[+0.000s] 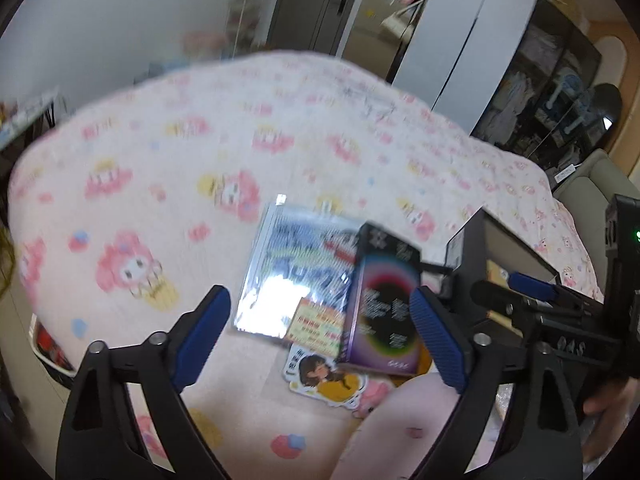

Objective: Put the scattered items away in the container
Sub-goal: 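Grasp the black Smart Devil box with the right gripper, then lift the black box and carry it toward the open black container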

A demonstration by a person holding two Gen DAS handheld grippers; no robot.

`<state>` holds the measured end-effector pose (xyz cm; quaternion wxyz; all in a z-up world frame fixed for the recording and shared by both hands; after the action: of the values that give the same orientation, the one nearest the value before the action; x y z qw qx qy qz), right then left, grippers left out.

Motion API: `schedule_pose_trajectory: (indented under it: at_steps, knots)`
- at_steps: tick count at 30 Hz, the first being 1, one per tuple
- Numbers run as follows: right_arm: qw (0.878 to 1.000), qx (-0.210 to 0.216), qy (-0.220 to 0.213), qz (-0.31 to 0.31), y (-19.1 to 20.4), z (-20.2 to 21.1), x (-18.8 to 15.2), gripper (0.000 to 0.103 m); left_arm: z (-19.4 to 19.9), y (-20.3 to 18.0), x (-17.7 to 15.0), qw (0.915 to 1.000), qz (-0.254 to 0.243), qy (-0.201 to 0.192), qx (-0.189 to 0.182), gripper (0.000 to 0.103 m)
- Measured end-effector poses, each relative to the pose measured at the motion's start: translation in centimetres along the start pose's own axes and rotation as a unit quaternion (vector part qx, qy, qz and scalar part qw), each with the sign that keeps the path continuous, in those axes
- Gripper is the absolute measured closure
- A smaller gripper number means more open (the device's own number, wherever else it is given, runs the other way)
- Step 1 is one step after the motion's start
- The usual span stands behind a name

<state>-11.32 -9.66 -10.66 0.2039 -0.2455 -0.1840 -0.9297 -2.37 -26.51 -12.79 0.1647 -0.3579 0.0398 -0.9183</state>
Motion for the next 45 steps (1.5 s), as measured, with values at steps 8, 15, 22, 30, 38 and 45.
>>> schedule_pose_trajectory:
  at_steps: [8, 15, 22, 30, 38, 45]
  knots:
    - [0.998, -0.001, 0.064, 0.019, -0.4, -5.3, -1.1, 0.059, -7.9, -0.8, -3.7, 0.9898, 0.015, 0.11, -0.089, 0.061]
    - [0.993, 0.014, 0.115, 0.025, -1.3, -7.6, -2.7, 0.06, -11.1, -1.6, -4.3, 0.9711, 0.028, 0.156, -0.178, 0.061]
    - [0.99, 0.015, 0.136, 0.033, -0.9, -8.9, -3.2, 0.061, -12.5, -2.1, -4.5, 0.9513, 0.052, 0.199, -0.229, 0.072]
    - [0.99, 0.019, 0.138, 0.018, -0.8, -9.3, -3.0, 0.061, -8.8, 1.2, -2.1, 0.9625, 0.059, 0.141, -0.224, 0.08]
    - [0.995, 0.025, 0.099, 0.014, 0.1, -9.1, 0.6, 0.06, -6.4, 5.2, -2.2, 0.959, 0.125, 0.133, -0.217, 0.057]
    - [0.995, -0.03, 0.09, 0.013, -1.0, -12.0, 4.1, 0.054, -8.3, 3.3, -5.0, 0.96, 0.108, 0.185, -0.181, 0.059]
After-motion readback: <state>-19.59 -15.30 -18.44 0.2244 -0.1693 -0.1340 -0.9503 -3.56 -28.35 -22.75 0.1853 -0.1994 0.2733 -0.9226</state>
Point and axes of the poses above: each gripper's, at about its wrist camera, not at the fingertips, and z roughly against the way its jaws point, y to its left, x to its top, the point moved 3 cm from there along -z, roughly the way its jaws point, and after that the axes turned 11 degrees about -z, right-handed, at the moved point
